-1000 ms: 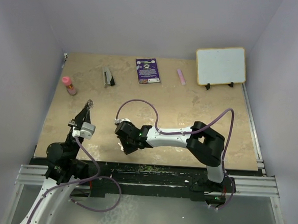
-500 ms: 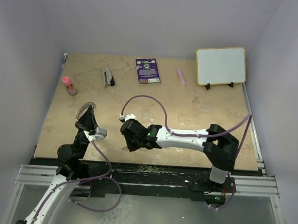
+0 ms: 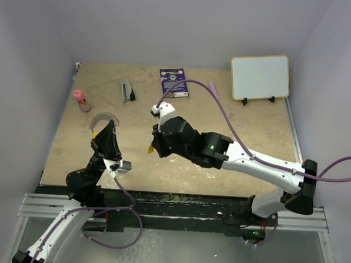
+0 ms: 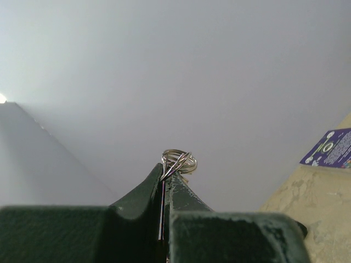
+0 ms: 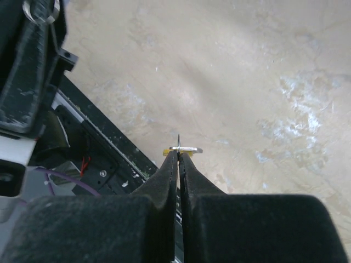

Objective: Put the keys on the keyring

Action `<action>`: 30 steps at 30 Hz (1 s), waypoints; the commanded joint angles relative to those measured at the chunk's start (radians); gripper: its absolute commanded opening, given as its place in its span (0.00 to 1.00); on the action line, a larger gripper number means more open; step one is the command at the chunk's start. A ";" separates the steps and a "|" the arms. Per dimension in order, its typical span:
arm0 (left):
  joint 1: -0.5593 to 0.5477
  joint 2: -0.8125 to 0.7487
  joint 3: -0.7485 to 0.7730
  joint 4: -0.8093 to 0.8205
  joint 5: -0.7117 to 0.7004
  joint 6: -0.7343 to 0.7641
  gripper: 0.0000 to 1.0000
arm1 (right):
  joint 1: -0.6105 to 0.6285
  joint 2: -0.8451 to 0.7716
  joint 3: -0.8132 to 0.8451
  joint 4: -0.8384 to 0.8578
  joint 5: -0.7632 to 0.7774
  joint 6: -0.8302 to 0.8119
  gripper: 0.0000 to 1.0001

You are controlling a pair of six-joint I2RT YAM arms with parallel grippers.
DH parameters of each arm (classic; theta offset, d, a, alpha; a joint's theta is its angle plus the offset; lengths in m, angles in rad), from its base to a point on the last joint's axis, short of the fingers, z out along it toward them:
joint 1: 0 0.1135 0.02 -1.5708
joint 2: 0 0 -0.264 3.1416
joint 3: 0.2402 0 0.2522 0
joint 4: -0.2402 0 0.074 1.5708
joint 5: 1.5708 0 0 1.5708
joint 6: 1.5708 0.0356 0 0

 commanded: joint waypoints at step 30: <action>-0.002 0.121 -0.060 0.173 0.482 0.052 0.02 | 0.063 0.120 0.359 -0.257 -0.135 -0.229 0.00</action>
